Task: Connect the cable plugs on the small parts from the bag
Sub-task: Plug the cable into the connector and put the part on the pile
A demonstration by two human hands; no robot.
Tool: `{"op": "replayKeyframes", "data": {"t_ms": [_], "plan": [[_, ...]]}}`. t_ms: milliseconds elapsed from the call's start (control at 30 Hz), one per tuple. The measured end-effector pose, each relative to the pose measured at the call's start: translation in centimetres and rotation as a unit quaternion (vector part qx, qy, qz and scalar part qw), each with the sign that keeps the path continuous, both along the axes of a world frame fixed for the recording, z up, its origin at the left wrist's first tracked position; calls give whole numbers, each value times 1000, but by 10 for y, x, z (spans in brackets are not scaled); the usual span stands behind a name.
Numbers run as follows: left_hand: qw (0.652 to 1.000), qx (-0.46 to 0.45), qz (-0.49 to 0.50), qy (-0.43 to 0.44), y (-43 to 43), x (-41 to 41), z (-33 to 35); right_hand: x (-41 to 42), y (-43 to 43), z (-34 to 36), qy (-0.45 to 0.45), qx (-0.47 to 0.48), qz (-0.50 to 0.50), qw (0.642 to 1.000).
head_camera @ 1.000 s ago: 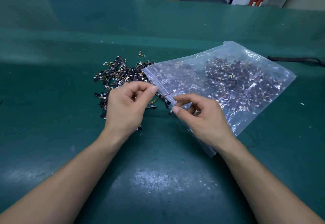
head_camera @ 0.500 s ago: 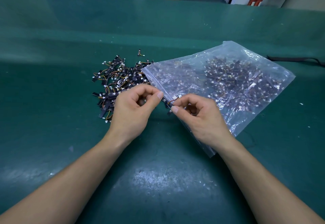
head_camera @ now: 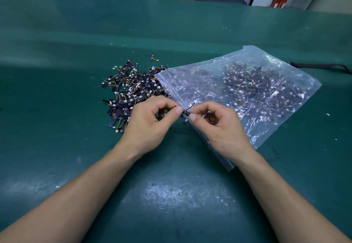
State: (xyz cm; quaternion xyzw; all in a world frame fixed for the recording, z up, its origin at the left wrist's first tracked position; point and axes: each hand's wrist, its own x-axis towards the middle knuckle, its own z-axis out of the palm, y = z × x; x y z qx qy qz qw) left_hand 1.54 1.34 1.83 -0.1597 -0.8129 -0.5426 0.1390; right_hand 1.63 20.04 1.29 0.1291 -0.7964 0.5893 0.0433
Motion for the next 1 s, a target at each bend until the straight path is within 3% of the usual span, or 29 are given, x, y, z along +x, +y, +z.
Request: {"op": "replayKeyframes", "data": {"t_ms": [167, 1000], "plan": [[999, 34, -8, -21, 1, 1, 0, 1, -1, 2, 30, 7, 0, 1000], [999, 24, -27, -9, 0, 1, 1, 3, 2, 4, 60, 24, -9, 998]]}}
